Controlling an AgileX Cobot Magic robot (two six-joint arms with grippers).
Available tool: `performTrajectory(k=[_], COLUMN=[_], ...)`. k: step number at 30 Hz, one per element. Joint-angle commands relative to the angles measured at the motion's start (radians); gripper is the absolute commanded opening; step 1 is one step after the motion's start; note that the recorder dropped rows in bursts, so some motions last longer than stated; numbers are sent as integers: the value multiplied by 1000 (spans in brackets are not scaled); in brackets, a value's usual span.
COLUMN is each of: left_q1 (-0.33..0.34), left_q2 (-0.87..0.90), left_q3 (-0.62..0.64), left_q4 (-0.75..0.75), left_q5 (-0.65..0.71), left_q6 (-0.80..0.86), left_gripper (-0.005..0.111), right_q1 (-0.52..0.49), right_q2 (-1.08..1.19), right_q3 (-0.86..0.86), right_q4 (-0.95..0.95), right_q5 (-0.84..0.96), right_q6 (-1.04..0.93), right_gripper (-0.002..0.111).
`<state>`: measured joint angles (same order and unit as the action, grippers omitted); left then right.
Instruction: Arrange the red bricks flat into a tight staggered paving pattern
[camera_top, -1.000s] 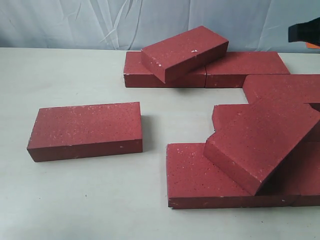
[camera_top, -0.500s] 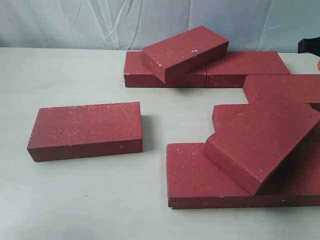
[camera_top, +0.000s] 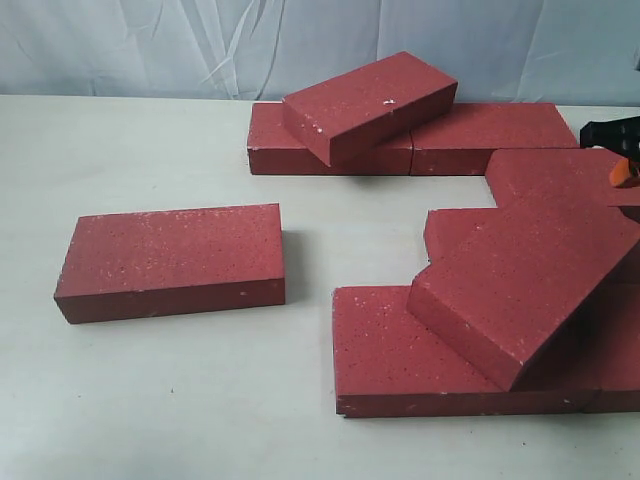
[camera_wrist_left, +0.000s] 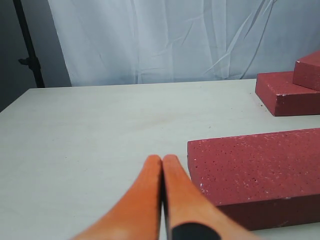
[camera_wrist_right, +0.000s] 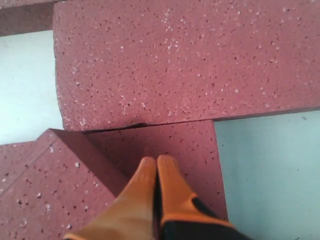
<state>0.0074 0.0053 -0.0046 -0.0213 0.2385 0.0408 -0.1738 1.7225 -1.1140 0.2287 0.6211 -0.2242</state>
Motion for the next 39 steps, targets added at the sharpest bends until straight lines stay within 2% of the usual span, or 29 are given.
performTrajectory(k=[1,6,19,24,28,32,39], left_q1=[1,1,1,1,1,1,1], left_q2=[-5,-5,-5,-5,-5,-5,-5], left_q3=[5,5,5,5,5,5,5], left_q4=[-1,-1,-1,-1,-1,-1,-1], left_q5=[-7,-9,-7,-7,-7,-7,-7], left_q6=[-7,-7,-7,-7,-7,-7,-7], left_gripper=[0,0,0,0,0,0,0], right_q1=[-4,-4,-4,-4,-2,70,296], right_q2=[26,42,-4,-66,-89,-76,-4], right_q3=[-4,-4,-28,-28,-28,-28,-53], right_q4=[2,4,-10,-11,52,180,192], right_q5=[14,72,369,373,287,202,51], right_q6=[-11,-37,-97,-100,-103,-196,-201], right_gripper=[-1,-1,-1,-1,-1,-1,-1])
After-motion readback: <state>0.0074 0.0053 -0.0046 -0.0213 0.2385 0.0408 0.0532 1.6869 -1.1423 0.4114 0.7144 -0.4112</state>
